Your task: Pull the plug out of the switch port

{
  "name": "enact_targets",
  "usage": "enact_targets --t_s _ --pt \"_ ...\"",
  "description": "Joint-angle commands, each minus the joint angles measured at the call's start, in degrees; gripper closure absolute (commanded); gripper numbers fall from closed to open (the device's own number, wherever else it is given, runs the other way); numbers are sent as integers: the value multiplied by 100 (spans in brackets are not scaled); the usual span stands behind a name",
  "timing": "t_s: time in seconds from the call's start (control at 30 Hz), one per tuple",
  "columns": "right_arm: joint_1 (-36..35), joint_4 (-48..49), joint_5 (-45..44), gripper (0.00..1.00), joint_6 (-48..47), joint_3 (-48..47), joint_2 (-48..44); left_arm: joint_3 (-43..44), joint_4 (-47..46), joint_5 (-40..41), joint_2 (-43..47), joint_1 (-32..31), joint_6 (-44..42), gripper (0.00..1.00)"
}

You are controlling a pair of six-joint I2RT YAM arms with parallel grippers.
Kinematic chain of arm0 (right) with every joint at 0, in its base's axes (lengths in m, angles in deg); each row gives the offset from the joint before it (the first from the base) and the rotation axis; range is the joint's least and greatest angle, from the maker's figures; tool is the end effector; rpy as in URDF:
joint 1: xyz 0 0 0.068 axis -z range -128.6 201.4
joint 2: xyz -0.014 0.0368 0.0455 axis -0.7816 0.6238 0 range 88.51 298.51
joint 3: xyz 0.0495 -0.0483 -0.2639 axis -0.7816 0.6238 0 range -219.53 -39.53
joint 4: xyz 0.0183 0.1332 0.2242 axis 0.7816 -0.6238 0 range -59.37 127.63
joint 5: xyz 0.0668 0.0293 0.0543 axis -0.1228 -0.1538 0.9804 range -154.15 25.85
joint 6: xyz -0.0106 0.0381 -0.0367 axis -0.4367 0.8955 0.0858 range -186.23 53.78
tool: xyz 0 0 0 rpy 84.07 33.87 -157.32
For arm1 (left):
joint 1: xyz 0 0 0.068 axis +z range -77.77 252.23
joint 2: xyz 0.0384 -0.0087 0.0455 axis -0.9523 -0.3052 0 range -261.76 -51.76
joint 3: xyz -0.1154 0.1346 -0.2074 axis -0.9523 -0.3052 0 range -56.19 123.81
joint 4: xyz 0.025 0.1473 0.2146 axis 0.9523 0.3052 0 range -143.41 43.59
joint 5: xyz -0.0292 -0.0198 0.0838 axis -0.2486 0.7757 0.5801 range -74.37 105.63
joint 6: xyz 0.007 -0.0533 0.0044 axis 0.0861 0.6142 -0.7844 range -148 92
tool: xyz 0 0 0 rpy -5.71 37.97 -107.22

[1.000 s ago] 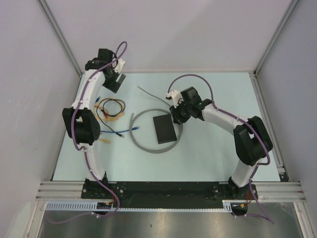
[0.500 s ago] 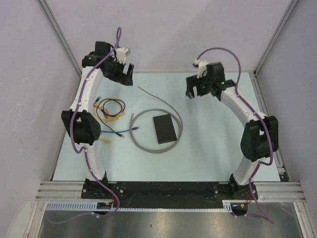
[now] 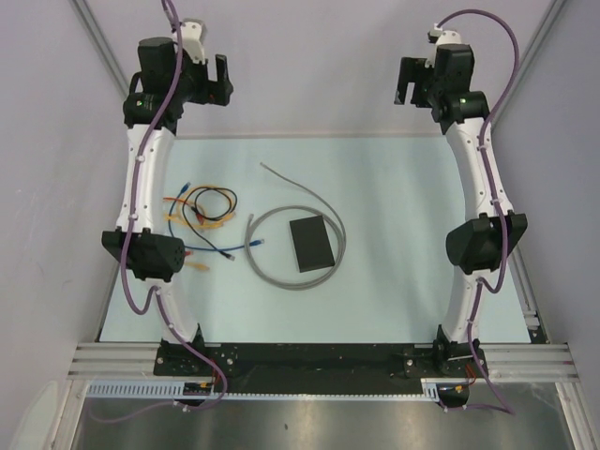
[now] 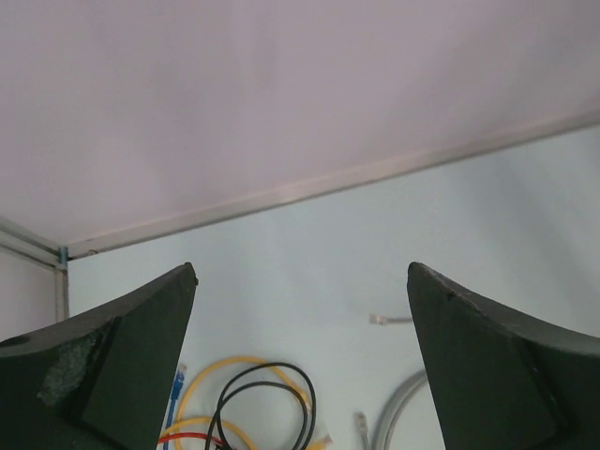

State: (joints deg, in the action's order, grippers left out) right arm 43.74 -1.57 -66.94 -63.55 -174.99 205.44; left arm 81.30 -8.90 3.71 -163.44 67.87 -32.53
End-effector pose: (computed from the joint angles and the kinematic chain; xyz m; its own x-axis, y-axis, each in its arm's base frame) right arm 0.4515 0.0590 0.4449 -0.3535 -0.0005 -0.9354 -0.0716 0.9971 0.0265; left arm 0.4133 -0.0389 0.4847 -0.2974 0.1002 -0.9495 0.2940 0.9558 0.0088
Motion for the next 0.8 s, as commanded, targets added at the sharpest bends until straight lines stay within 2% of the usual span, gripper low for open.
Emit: enact_targets --t_s 0.0,0.2,0.43,0.57,0.77 --pt "81 -386 -730 0 312 1 -328 252 -505 875 357 -56 575 0" --pt "19 -290 -1136 0 163 897 -995 -230 -286 911 384 -108 472 0" --pt "28 -211 -1198 0 5 2144 -1655 -697 -153 1060 401 -249 269 1" --pt "37 -123 -1242 0 -22 2488 -1796 -706 -162 1140 375 -390 208 0" --pt "37 -62 -1268 0 -118 2463 -1664 -698 -153 1175 270 -504 181 0"
